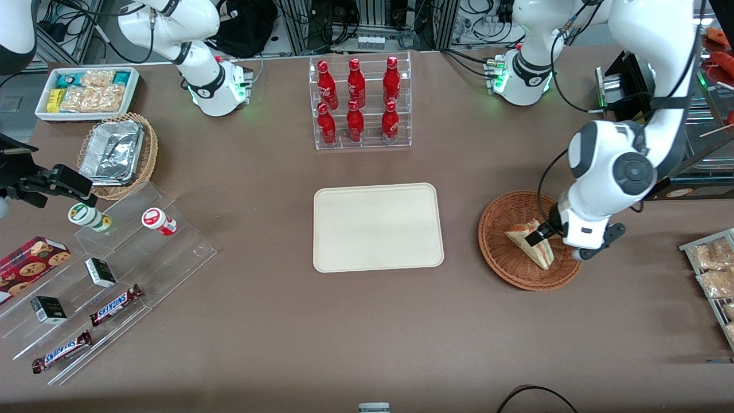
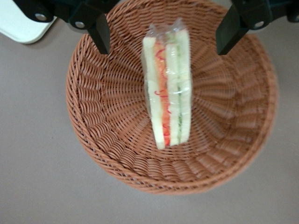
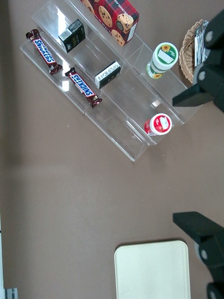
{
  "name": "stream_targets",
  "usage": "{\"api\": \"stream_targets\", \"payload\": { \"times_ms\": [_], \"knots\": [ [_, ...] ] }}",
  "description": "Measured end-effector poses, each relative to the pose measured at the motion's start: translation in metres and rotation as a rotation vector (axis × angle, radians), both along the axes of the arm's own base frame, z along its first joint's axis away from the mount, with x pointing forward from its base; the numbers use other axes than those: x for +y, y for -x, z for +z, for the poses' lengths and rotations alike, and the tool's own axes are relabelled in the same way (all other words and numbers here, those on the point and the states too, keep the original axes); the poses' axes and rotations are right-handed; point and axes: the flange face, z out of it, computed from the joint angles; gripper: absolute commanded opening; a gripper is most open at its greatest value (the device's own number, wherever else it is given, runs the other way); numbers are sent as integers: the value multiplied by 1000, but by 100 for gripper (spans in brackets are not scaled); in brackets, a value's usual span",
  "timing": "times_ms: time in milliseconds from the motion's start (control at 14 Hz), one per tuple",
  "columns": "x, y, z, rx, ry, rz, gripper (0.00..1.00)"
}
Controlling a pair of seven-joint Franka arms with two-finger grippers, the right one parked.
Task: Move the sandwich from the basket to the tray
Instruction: 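Lower the left gripper onto the wrapped sandwich and close on it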
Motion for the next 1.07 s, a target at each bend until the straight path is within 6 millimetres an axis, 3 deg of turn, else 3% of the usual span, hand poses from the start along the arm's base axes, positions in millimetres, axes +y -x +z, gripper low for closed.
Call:
{"api": "stream_targets", "payload": {
  "times_ms": [357, 429, 571, 643, 929, 1071],
  "knots": [
    [0, 12, -35, 17, 2, 30, 98],
    [1, 12, -40, 18, 4, 33, 88],
    [2, 12, -51, 20, 7, 40, 25],
    [4, 11, -54, 21, 8, 44, 12],
    [5, 7, -49, 15, 8, 47, 8],
    [4, -1, -31, 51, 0, 46, 8]
  ]
}}
